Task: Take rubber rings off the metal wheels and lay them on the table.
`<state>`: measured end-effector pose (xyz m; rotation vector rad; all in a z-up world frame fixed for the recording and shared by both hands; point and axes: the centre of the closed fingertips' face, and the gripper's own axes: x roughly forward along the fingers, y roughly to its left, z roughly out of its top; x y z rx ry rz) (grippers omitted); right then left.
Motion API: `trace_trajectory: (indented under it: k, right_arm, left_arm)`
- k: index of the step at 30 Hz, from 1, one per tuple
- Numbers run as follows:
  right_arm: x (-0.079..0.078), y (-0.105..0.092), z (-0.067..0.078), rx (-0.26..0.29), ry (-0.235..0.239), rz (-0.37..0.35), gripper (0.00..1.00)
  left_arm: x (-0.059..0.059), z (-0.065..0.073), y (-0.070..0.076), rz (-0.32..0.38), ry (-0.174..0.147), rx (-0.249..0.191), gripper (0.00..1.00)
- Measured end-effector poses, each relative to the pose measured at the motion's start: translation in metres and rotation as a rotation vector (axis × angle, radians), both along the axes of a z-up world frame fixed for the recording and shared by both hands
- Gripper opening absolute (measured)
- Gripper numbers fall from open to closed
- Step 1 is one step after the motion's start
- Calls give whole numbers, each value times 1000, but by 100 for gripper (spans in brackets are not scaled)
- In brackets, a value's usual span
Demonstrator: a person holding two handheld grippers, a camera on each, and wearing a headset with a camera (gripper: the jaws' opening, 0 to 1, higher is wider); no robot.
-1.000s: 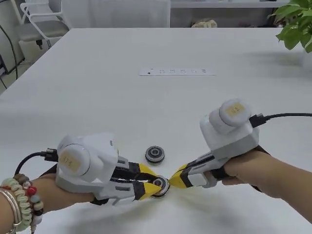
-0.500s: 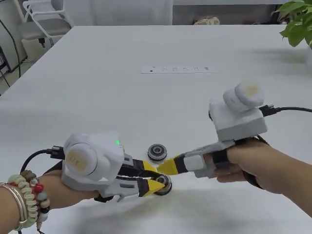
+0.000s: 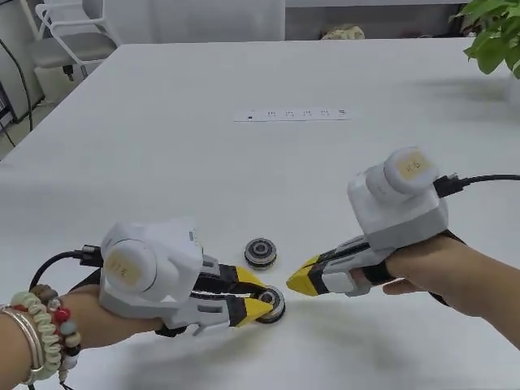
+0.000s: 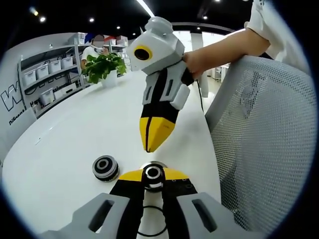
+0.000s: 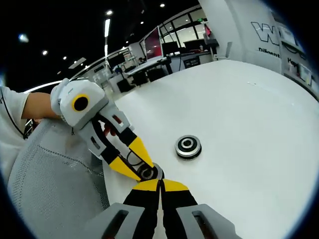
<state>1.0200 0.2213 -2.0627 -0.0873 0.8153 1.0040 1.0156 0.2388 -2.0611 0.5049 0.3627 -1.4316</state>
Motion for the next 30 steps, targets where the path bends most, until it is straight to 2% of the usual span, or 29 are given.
trace_trajectory:
  k: [5,7,15,18,22,25,27,28,30]
  right_arm:
    - [-7,0,-14,-82,-31,76,0]
    - [-9,2,-15,-89,-34,93,5]
    - [-11,11,-21,-118,-88,153,19]
    - [-12,15,-23,-123,-113,172,18]
    - [-11,16,-21,-119,-118,178,19]
    - [-12,21,-17,-72,-109,171,22]
    - [-10,21,-16,-82,-124,168,23]
    - [-10,21,-19,-104,-135,182,22]
    - [-11,21,-22,-114,-135,186,21]
  left_arm:
    - [0,0,0,4,10,-12,7]
    - [0,0,0,6,15,-16,7]
    - [0,0,0,9,22,-26,7]
    - [0,-1,0,9,23,-27,7]
    - [0,-1,0,14,30,-31,7]
    - [-1,-1,0,13,28,-31,7]
    - [-1,-1,-1,14,27,-31,7]
    - [-1,-1,-1,14,27,-32,7]
    - [-1,-1,-1,15,28,-33,7]
